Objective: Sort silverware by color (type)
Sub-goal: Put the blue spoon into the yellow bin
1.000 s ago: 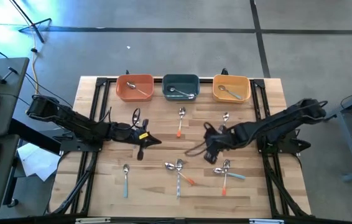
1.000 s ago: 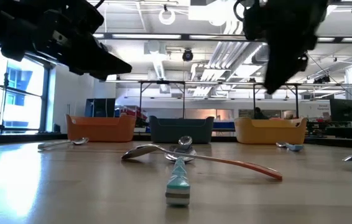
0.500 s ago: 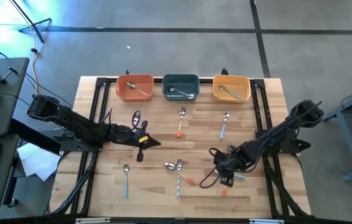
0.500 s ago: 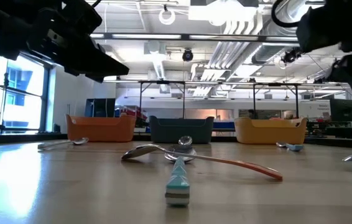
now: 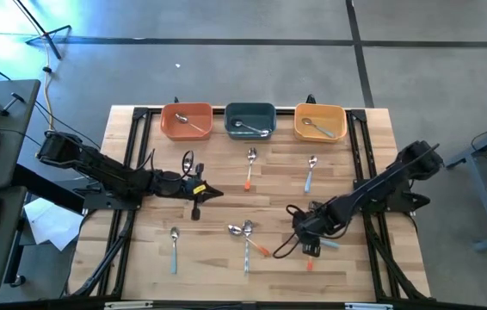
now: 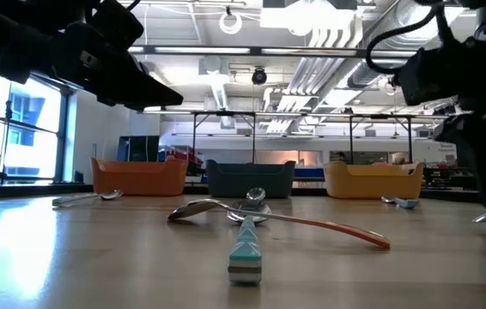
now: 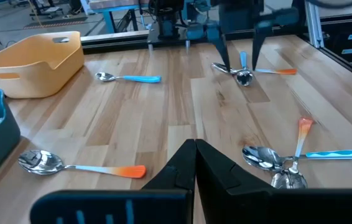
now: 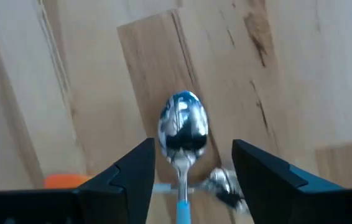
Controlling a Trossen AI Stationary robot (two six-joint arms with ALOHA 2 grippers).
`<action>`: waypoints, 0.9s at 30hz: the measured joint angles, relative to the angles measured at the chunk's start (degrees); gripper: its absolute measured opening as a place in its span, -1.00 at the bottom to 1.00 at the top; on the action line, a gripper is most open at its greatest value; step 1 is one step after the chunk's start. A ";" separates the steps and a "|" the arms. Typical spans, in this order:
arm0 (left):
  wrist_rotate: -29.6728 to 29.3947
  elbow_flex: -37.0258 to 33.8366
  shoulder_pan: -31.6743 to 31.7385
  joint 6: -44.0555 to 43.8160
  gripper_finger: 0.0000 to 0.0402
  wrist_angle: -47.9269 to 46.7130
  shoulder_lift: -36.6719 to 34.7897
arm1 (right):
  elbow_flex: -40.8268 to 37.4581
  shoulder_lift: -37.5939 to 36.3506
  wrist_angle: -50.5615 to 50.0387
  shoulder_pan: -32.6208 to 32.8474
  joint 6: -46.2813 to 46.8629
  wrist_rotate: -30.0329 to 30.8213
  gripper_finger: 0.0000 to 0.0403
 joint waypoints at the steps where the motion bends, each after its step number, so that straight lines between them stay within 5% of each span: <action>1: 0.00 0.00 0.00 0.00 -1.00 -0.05 0.00 | 0.00 0.80 0.51 -0.12 -0.30 -0.33 0.03; 12: 0.00 0.00 -0.02 0.00 -1.00 -0.83 0.00 | 0.24 4.31 0.79 -0.59 -0.76 -2.23 0.09; 27: 0.00 0.02 -0.02 -0.02 -1.00 -0.98 0.00 | 0.02 4.46 0.23 -2.67 -3.34 -3.14 -0.47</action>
